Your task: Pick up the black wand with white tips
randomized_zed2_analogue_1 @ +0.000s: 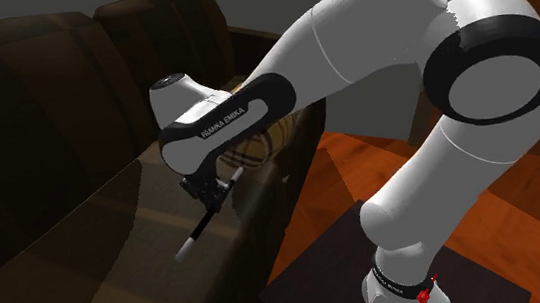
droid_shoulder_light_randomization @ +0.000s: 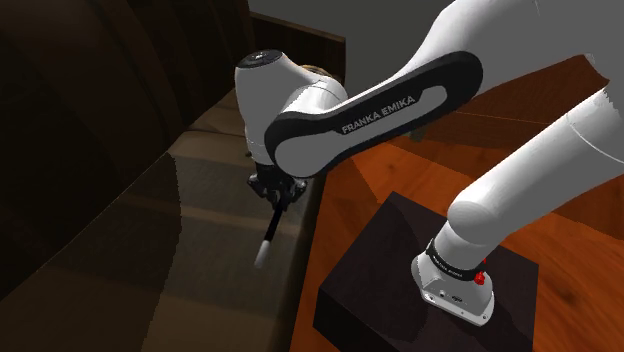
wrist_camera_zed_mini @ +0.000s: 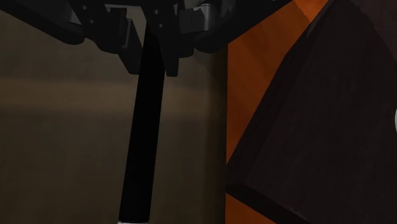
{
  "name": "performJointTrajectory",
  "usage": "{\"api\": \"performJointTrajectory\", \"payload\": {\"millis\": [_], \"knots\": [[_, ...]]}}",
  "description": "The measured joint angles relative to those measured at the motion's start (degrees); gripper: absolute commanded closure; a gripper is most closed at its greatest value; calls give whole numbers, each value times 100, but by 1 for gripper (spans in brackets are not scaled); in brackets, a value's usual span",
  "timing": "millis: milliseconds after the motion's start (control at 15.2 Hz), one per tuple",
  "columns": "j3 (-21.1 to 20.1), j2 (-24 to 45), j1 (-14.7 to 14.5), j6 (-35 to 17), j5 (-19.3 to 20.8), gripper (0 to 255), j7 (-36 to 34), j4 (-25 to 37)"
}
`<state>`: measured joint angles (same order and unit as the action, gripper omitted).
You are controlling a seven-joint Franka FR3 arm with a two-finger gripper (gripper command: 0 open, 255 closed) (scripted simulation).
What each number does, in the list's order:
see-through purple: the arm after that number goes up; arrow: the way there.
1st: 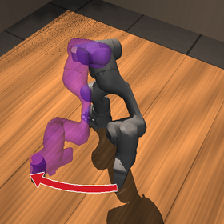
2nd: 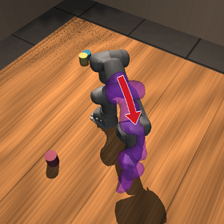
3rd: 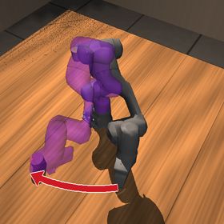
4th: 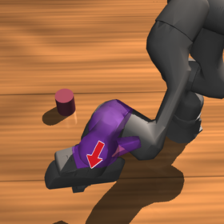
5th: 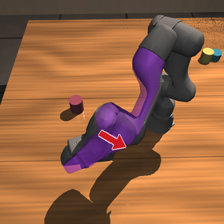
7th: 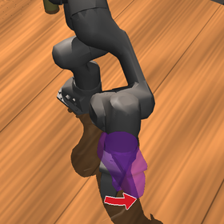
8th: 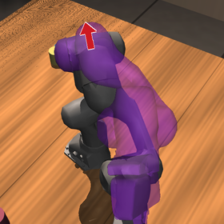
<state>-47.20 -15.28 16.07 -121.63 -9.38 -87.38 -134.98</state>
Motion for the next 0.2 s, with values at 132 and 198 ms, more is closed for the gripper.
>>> {"api": "performJointTrajectory", "payload": {"millis": [132, 198], "knots": [[47, -92, -26, 168, -48, 255, 38, 92], [60, -113, -31, 225, -56, 255, 45, 131]]}}
